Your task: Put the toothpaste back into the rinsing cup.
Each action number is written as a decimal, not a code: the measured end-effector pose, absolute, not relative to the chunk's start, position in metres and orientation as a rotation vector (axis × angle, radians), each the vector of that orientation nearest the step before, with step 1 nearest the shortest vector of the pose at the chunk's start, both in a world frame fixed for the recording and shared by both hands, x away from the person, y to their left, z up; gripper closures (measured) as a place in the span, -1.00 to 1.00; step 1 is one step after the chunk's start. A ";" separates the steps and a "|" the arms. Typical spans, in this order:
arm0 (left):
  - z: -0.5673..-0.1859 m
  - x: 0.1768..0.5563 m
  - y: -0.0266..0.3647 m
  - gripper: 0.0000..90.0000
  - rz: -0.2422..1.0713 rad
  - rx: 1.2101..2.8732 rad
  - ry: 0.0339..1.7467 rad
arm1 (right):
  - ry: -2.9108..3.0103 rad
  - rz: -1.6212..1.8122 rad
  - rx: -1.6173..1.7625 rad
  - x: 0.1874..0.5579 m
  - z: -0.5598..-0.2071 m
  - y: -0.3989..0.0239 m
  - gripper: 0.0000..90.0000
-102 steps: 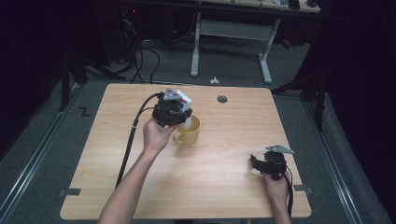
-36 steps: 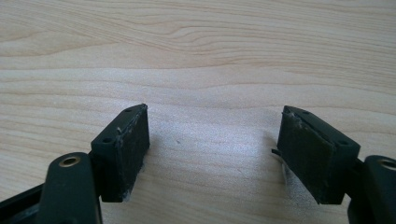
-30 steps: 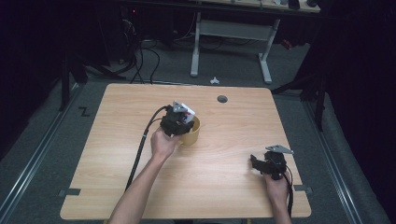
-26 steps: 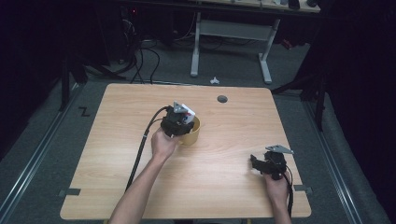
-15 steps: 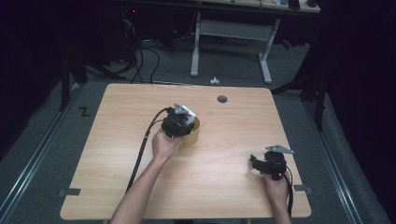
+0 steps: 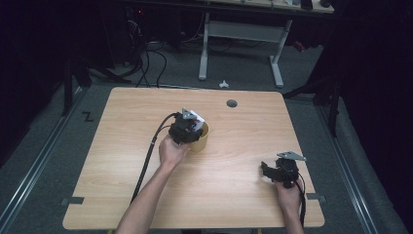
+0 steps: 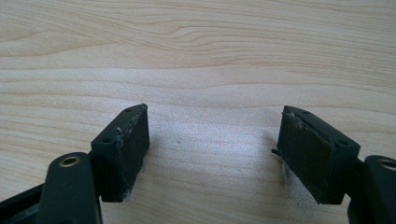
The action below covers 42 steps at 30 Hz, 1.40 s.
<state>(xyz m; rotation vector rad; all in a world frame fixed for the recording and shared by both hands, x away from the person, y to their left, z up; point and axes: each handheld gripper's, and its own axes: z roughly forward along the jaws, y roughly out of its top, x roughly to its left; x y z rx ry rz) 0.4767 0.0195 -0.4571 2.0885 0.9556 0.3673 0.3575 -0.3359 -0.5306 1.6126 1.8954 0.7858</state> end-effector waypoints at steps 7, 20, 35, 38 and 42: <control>-0.458 0.477 0.020 0.29 0.372 2.097 0.960 | 1.895 0.786 1.613 0.358 -0.531 -0.336 -0.44; -0.459 0.477 0.021 0.26 0.380 2.097 0.972 | 1.895 0.787 1.613 0.358 -0.531 -0.336 -0.44; -0.459 0.475 0.017 0.08 0.415 2.112 0.975 | 1.895 0.786 1.613 0.358 -0.531 -0.336 -0.44; -0.459 0.475 0.017 0.04 0.411 2.113 0.974 | 1.896 0.786 1.613 0.358 -0.531 -0.336 -0.44; -0.459 0.475 0.017 -0.03 0.398 2.110 0.970 | 1.895 0.786 1.613 0.358 -0.531 -0.336 -0.44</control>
